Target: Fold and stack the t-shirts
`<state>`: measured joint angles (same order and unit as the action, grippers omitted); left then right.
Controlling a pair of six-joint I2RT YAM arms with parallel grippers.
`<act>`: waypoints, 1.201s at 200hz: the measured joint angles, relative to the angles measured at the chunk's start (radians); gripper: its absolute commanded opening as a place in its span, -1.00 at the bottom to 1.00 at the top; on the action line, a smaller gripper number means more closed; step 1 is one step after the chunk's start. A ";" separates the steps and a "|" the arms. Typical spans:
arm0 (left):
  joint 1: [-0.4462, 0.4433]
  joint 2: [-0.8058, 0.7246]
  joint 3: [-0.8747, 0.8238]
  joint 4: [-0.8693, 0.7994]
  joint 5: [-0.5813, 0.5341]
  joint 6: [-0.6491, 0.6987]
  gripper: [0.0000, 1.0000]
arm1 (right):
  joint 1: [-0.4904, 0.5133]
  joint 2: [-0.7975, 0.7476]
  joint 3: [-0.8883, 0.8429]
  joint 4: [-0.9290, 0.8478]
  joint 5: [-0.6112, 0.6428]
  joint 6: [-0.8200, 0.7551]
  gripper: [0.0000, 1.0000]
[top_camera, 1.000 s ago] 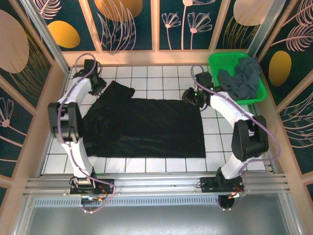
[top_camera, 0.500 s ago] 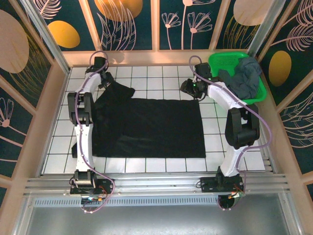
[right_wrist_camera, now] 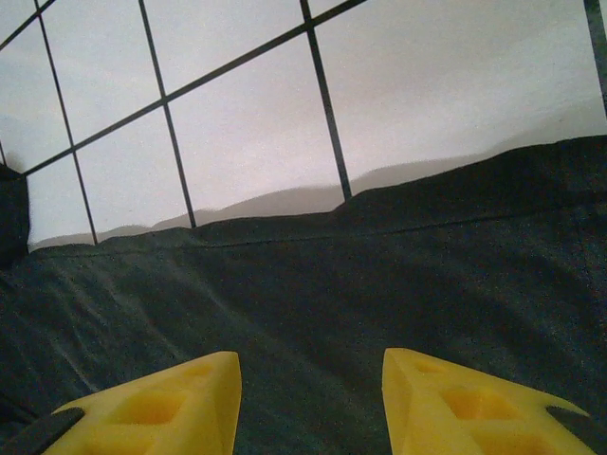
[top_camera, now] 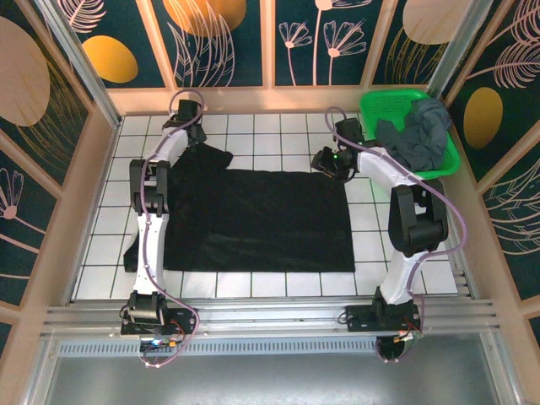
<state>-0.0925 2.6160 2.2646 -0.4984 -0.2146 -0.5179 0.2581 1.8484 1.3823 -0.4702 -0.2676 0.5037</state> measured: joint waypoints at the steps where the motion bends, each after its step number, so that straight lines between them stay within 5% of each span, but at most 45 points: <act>1: 0.000 0.001 0.002 -0.002 -0.002 0.000 0.00 | 0.000 0.000 0.000 0.000 0.000 0.000 -0.11; 30: -0.005 0.060 0.123 -0.101 -0.037 -0.005 -0.12 | -0.008 0.000 -0.006 0.002 -0.003 0.000 -0.12; 66: -0.004 0.069 0.148 -0.148 -0.042 -0.007 -0.63 | -0.017 0.000 -0.007 -0.005 0.043 0.029 -0.11; 79: -0.008 0.055 0.122 -0.133 -0.038 -0.011 -1.00 | -0.030 0.001 -0.007 -0.010 0.074 0.048 -0.12; 173: -0.051 -0.142 -0.080 -0.149 -0.007 -0.069 -1.00 | -0.073 0.273 0.182 -0.061 0.294 0.077 -0.17; 240: -0.050 -0.241 -0.153 -0.143 0.018 -0.061 -1.00 | -0.073 0.298 0.205 -0.081 0.313 0.052 -0.51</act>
<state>-0.1425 2.3753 2.1117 -0.6418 -0.1967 -0.5793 0.1848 2.1464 1.5875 -0.5510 0.0452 0.5556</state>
